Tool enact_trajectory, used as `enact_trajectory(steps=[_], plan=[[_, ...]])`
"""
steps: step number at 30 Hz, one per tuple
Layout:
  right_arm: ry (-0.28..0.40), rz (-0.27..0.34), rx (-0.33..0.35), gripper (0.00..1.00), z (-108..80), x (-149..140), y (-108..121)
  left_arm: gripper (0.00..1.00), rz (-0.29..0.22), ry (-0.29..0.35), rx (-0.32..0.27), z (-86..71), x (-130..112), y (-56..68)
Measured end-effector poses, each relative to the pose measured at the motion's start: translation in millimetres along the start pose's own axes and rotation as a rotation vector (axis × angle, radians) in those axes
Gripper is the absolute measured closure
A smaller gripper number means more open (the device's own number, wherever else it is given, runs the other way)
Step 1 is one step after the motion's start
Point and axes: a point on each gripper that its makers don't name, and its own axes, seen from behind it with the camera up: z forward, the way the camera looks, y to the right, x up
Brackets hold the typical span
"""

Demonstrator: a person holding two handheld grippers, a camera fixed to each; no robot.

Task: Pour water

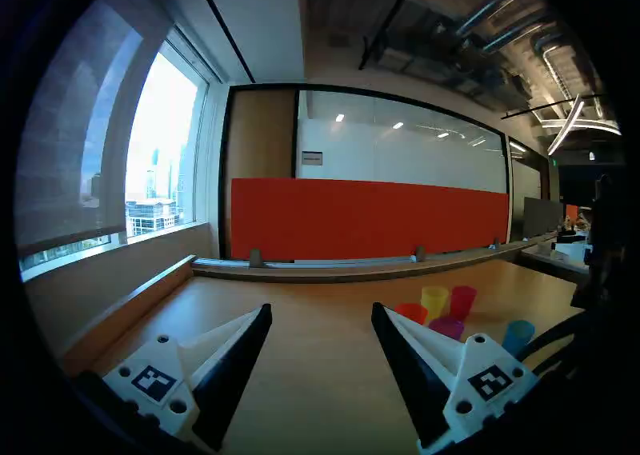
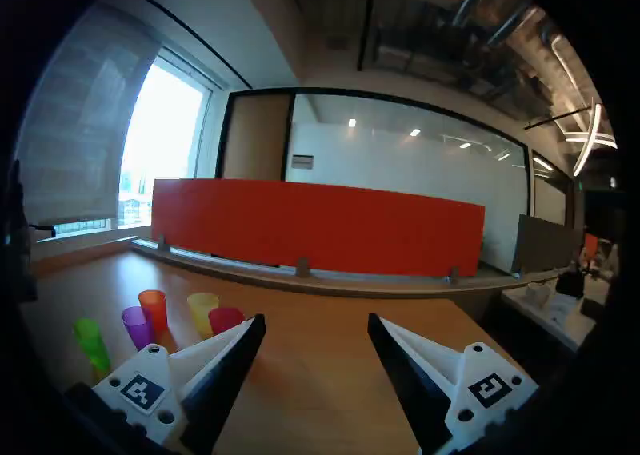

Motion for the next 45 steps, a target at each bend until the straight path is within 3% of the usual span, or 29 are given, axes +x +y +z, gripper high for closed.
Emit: enact_trajectory(steps=[6,15,27,36,45], plan=[[0.053,0.009,-0.056,0.01,-4.4,15.8,8.0,0.08,-0.009,0.020,0.007,3.0,5.1,2.7],[0.092,-0.001,-0.129,0.00,-14.2,15.1,17.1,0.08,-0.002,0.045,0.028,7.1,1.3,2.8],[0.081,0.034,-0.185,0.01,-24.2,-7.4,27.2,0.08,0.018,0.038,0.036,14.3,-31.9,6.0],[0.044,0.049,-0.178,0.01,-23.9,-31.4,15.2,0.07,0.016,0.024,0.047,20.0,-62.3,6.8],[0.032,0.044,-0.193,0.01,-23.0,-35.2,11.6,0.08,0.049,0.032,0.046,25.3,-69.7,12.0]])
